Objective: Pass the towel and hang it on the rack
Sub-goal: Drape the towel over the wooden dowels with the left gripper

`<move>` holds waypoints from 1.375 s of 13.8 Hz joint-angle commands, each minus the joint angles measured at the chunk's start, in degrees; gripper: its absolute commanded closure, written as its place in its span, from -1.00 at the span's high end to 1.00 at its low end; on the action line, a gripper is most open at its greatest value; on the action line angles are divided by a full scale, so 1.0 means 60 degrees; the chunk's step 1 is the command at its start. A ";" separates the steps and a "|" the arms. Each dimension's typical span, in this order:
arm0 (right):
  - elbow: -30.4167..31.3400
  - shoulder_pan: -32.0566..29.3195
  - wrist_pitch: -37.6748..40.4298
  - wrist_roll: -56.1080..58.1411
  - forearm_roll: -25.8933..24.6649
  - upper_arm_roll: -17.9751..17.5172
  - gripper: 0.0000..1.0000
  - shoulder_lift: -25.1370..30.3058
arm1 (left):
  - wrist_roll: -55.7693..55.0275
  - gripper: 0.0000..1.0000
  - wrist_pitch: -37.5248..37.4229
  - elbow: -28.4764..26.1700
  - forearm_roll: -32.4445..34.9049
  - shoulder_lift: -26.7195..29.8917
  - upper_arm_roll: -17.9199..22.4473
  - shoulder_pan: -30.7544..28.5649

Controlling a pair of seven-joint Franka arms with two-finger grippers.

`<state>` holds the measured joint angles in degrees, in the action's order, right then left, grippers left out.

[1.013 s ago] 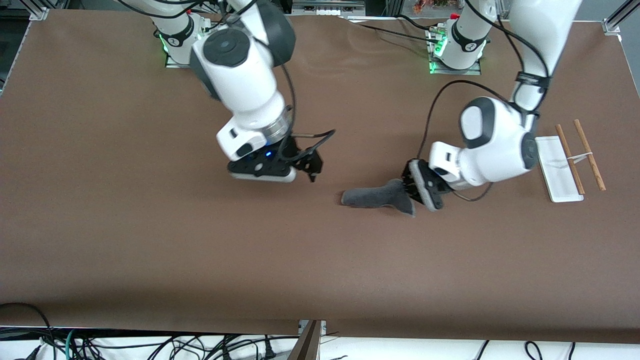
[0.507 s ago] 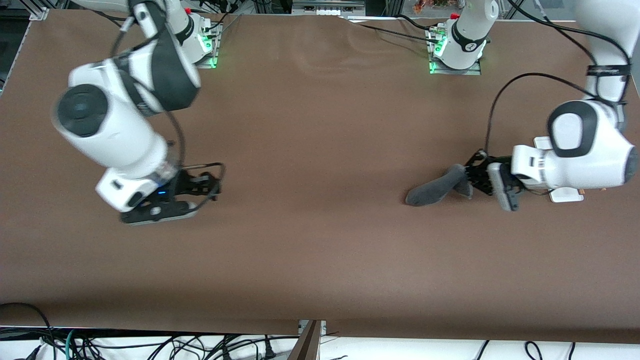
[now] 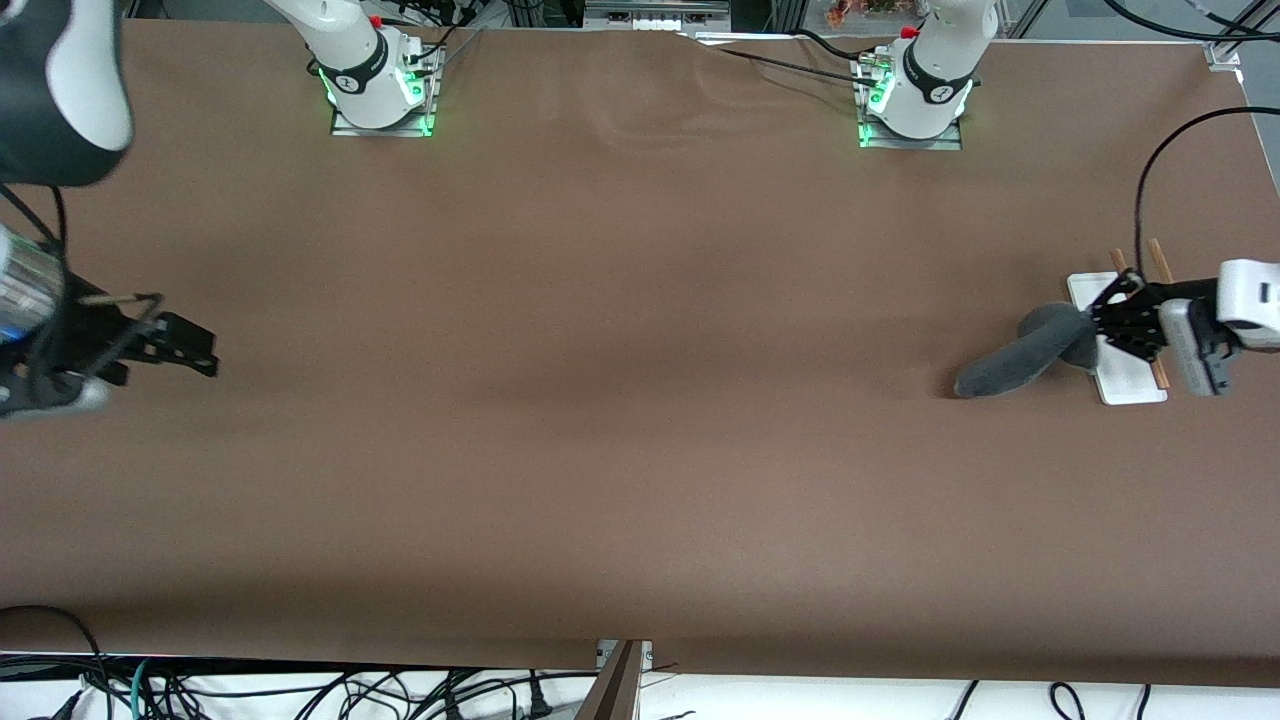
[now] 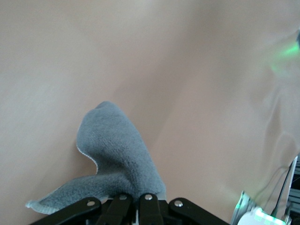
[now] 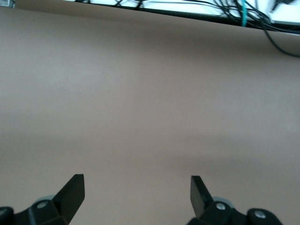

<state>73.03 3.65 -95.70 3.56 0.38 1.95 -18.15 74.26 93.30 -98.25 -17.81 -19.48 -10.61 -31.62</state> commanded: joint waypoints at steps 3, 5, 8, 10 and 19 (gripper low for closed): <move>0.2427 -0.0974 -0.1285 0.0007 0.0068 -0.0178 1.00 0.1777 | 0.1492 -1.00 -0.0213 0.0451 0.1032 -0.0152 -0.0151 -0.1539; 0.3178 -0.1063 -0.1453 0.0094 0.0011 -0.0250 1.00 0.2407 | 0.2122 -1.00 -0.0213 0.0685 0.1254 -0.0414 -0.0136 -0.1876; 0.3327 -0.1238 -0.0926 0.0168 -0.0034 -0.0397 1.00 0.2674 | 0.2840 -1.00 -0.0213 0.1226 0.1604 -0.0927 -0.0136 -0.2258; 0.3313 -0.1472 -0.0386 0.0008 -0.0048 -0.0937 1.00 0.2805 | 0.3251 -1.00 -0.0199 0.1403 0.1840 -0.0972 -0.0136 -0.2536; 0.2492 -0.1064 -0.0222 -0.0418 -0.0297 -0.1028 1.00 0.2147 | 0.4365 -1.00 0.0166 0.2209 0.2309 -0.2260 -0.0078 -0.3342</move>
<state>89.66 -3.34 -97.33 1.60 -0.35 -3.74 -4.52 98.39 94.05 -88.00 -5.52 -30.24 -10.55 -50.47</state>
